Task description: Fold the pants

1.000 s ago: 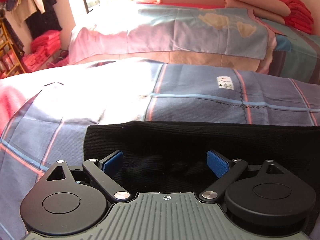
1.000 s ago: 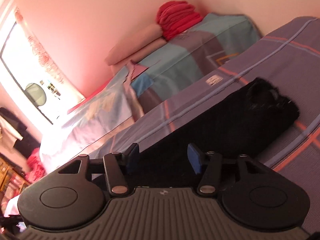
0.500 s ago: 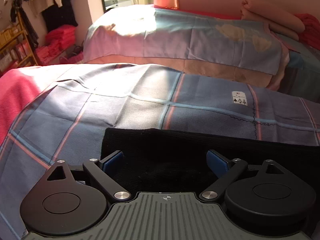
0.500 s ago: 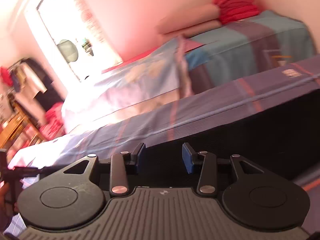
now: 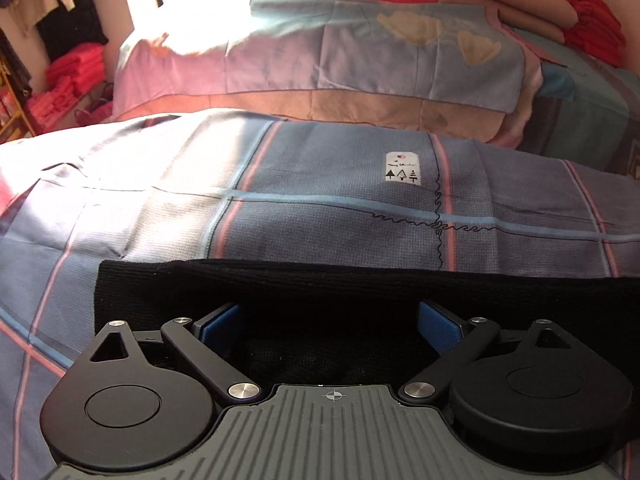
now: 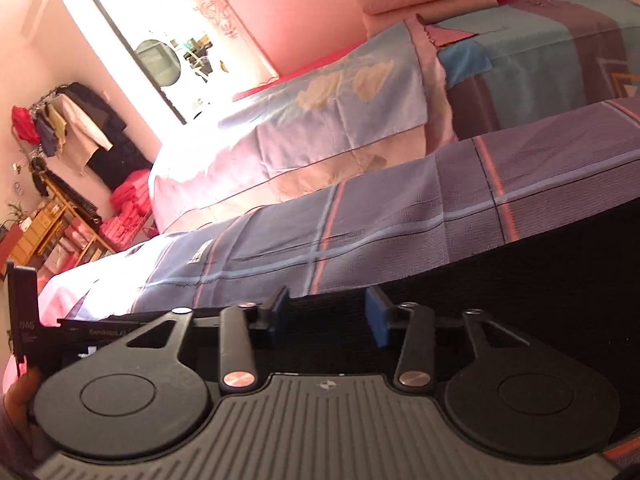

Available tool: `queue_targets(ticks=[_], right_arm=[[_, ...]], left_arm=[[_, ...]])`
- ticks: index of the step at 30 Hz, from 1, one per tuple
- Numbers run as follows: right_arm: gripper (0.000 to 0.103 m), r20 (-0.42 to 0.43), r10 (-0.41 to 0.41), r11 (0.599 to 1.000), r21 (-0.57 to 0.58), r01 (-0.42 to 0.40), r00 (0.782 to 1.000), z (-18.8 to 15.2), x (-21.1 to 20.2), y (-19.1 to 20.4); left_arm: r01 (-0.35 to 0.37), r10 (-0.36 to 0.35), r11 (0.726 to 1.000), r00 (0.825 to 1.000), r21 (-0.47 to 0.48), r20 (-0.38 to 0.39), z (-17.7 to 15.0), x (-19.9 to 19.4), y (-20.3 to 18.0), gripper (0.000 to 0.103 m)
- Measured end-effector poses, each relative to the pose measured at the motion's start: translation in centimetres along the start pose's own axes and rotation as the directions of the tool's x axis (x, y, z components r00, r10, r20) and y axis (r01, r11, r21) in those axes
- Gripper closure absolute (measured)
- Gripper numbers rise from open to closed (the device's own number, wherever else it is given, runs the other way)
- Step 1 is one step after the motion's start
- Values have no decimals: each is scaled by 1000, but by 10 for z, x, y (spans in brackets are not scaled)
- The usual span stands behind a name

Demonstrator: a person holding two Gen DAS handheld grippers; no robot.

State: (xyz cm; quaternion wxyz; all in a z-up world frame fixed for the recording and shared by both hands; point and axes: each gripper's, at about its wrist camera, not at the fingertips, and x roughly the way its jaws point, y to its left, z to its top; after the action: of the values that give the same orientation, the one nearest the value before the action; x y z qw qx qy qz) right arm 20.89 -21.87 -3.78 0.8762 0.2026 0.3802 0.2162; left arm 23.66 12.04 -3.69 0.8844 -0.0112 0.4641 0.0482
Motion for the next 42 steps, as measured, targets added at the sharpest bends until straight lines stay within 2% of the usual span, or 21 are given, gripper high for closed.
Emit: queue_targets(ticks=[3, 5, 6, 7, 8, 9, 10, 12, 14, 15, 17, 18, 20, 21, 22, 23, 29, 35, 37, 41, 42], right_arm=[[41, -74, 31, 1000, 1, -31, 997, -14, -7, -12], [48, -30, -25, 998, 57, 27, 999, -15, -22, -36], [62, 17, -53, 987, 153, 50, 998, -11, -33, -55], [64, 73, -81, 968, 243, 61, 994, -8, -48, -72], [61, 125, -144, 952, 289, 103, 982, -7, -63, -80], [45, 163, -232, 937, 302, 175, 959, -6, -79, -85], [38, 177, -257, 935, 293, 198, 950, -6, -88, -86], [38, 156, -200, 948, 281, 151, 967, -11, -101, -94], [37, 135, -226, 940, 292, 179, 965, -16, -108, -106], [38, 126, -292, 919, 310, 241, 948, -19, -112, -116], [64, 143, -392, 874, 365, 319, 909, -21, -125, -133], [76, 150, -446, 846, 394, 360, 882, -21, -133, -139], [66, 175, -523, 808, 415, 419, 834, -23, -145, -140], [46, 177, -558, 788, 419, 451, 811, -24, -151, -141], [33, 175, -583, 773, 421, 475, 793, -26, -155, -140], [33, 173, -595, 766, 418, 488, 785, -28, -158, -140], [33, 155, -588, 758, 449, 473, 794, -48, -175, -142], [29, 134, -551, 765, 474, 435, 824, -58, -180, -146], [22, 136, -538, 770, 482, 419, 832, -58, -181, -147], [17, 112, -483, 787, 491, 374, 869, -57, -176, -151], [13, 113, -471, 795, 485, 365, 875, -56, -174, -151]], left_arm=[[34, -34, 999, 999, -16, 7, -11, -16, 11, 0], [-19, 19, 1000, 1000, 20, -18, -18, -12, 16, 0], [-59, 61, 997, 998, 45, -29, -20, -7, 17, 0], [-90, 92, 994, 995, 60, -32, -22, -5, 19, 0], [-93, 95, 994, 995, 55, -28, -22, -6, 22, 0], [-93, 94, 995, 995, 28, -28, -21, -10, 28, 0], [-89, 90, 996, 995, 6, -33, -20, -12, 31, 0], [-95, 94, 995, 995, -23, -39, -19, -19, 34, 0], [-126, 126, 992, 991, -8, -55, -17, -21, 33, 0], [-141, 141, 990, 988, 5, -62, -15, -22, 30, 0], [-161, 162, 987, 984, 19, -67, -13, -24, 27, 0], [-167, 168, 986, 983, 22, -71, -11, -25, 26, 0], [-177, 179, 984, 981, 33, -74, -9, -28, 22, 0], [-181, 183, 983, 980, 41, -73, -9, -28, 20, 0], [-185, 188, 982, 979, 48, -74, -7, -28, 17, 0], [-187, 191, 981, 979, 53, -77, -7, -28, 16, 0], [-181, 187, 980, 979, 78, -77, -3, -29, 0, 0], [-175, 183, 979, 980, 104, -76, 0, -27, -17, 0], [-172, 181, 978, 981, 116, -74, 0, -26, -23, 0], [-164, 175, 978, 981, 130, -81, -2, -22, -33, 0], [-160, 173, 978, 981, 134, -87, -3, -20, -36, 0]])
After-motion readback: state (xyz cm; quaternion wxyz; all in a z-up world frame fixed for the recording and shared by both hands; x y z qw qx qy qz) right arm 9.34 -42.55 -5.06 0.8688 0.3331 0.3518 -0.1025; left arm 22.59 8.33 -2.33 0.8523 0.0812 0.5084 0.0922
